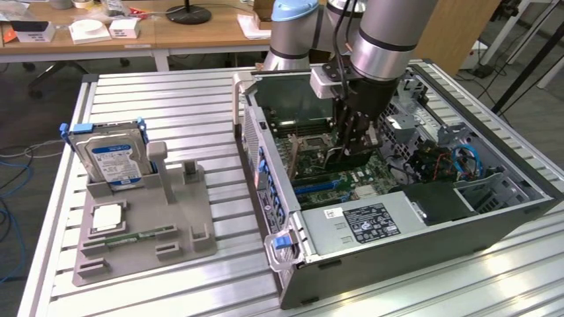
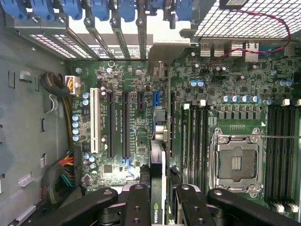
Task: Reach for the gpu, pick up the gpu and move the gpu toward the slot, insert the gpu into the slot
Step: 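Insert the gpu into the slot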
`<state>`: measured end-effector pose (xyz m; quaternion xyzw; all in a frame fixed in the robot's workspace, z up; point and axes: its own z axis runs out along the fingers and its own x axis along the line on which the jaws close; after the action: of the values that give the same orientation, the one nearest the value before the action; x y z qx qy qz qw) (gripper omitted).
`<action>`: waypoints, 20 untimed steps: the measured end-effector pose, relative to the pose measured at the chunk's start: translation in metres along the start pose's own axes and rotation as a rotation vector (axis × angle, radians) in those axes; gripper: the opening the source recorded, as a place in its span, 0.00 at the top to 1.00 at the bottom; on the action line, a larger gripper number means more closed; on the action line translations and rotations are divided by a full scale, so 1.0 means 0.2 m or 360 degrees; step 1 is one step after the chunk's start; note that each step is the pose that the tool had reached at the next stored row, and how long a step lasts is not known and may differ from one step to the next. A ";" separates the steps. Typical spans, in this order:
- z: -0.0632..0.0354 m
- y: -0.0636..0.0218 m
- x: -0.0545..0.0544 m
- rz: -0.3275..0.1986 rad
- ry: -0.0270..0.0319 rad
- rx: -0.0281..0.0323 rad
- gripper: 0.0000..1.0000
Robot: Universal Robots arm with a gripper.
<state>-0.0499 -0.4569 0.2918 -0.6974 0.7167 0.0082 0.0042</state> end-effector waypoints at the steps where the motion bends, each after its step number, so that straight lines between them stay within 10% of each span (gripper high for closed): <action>1: 0.000 0.000 0.00 0.0000 0.00001 0.00000 0.74; 20: 0.037 0.001 0.00 0.0000 -0.00002 0.00001 0.74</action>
<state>-0.0502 -0.4569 0.2844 -0.6974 0.7166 0.0082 0.0042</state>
